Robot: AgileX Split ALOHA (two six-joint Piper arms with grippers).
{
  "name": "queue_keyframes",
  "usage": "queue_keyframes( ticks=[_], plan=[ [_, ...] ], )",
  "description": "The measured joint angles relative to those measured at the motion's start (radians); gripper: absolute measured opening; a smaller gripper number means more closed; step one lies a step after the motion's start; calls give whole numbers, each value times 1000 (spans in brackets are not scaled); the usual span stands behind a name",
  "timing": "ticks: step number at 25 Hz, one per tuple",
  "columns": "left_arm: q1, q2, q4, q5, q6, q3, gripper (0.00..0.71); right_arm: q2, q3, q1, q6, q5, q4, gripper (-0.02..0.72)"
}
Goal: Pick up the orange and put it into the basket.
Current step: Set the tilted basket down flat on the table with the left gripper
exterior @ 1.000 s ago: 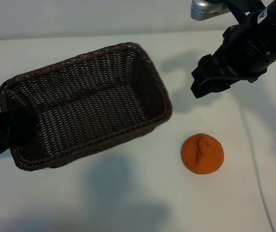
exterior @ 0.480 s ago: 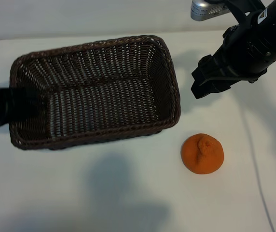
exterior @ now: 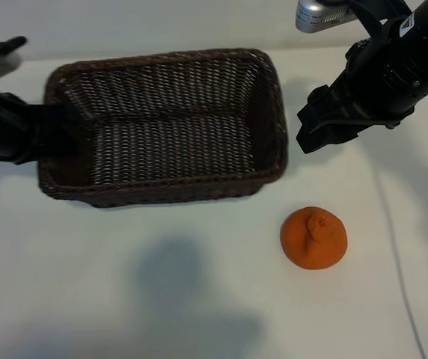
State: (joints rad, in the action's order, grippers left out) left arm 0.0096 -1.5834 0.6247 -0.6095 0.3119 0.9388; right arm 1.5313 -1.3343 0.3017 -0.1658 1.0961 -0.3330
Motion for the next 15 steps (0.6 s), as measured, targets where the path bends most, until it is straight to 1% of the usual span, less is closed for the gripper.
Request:
queue_keyframes(
  ticks=[4,7,11,15],
  plan=[
    [-60,-76,0,22,-4,37,151,0,0,0,0,0,0,575],
    [-89,-123,0,27,-17,75,151,0,0,0,0,0,0,575],
    [-111,-172,0,40,-38,129,151,0,0,0,0,0,0,575],
    [-113,-205,2,60,-47,146,151,0,0,0,0,0,0,575]
  ],
)
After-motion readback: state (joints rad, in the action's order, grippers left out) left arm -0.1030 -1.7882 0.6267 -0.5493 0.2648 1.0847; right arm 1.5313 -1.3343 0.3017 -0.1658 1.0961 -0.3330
